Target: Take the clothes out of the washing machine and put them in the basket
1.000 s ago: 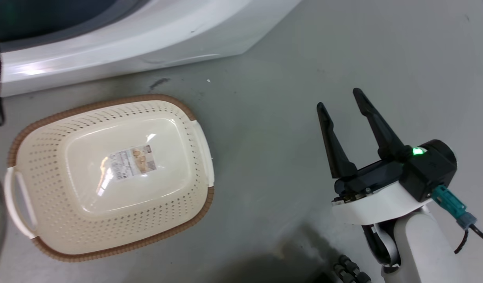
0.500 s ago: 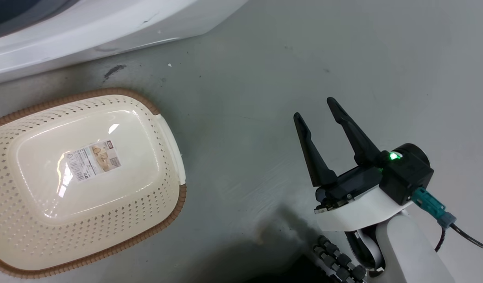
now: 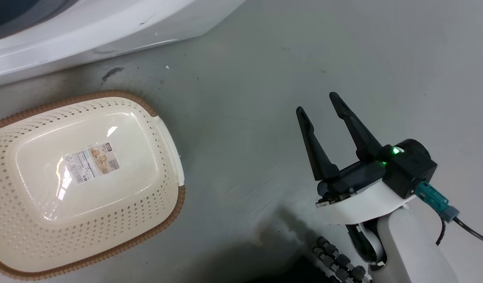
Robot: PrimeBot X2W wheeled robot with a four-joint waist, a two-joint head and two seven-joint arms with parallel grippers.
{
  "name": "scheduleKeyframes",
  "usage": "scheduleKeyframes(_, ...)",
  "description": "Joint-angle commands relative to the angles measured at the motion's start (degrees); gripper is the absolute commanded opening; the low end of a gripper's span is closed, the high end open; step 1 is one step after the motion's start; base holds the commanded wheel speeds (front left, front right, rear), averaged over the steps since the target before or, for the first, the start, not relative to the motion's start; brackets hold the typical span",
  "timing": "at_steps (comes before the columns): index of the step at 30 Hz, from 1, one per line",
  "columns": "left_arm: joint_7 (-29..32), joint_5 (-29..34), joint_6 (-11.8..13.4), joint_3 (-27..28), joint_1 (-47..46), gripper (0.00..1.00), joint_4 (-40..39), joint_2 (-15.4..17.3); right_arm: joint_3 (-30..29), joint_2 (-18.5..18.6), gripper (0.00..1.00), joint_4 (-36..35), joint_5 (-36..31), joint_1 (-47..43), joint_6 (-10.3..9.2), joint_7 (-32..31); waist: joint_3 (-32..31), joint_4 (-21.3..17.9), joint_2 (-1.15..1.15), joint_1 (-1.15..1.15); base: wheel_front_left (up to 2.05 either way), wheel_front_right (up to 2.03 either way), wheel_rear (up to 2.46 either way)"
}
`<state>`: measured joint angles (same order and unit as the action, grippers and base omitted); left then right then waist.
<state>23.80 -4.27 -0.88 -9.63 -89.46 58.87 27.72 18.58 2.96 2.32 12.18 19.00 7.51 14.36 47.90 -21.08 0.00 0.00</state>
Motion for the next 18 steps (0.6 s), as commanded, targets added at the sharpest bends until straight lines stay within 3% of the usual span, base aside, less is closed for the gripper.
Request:
scheduleKeyframes(1,-2.4,0.0,0.8,-0.1,1.3,0.0,-1.8,-0.1,-0.4,-0.2,1.0,0.3,0.2,1.1,-0.04,0.4,-0.5,0.4,0.0,0.0,0.0,0.0,0.0)
scheduleKeyframes(8,-13.8,-0.6,2.1,-0.2,5.9,0.0,-7.9,-0.6,-2.1,-0.1,1.0,-0.2,-0.6,2.0,-0.04,0.4,-2.9,1.8,0.0,0.0,0.0,0.0,0.0)
scheduleKeyframes(18,-30.5,-1.9,3.2,-0.2,14.7,0.0,-8.0,-2.2,-4.3,-0.1,1.0,0.1,-1.1,-0.3,-0.04,-0.2,-10.3,3.6,0.0,0.0,0.0,0.0,0.0)
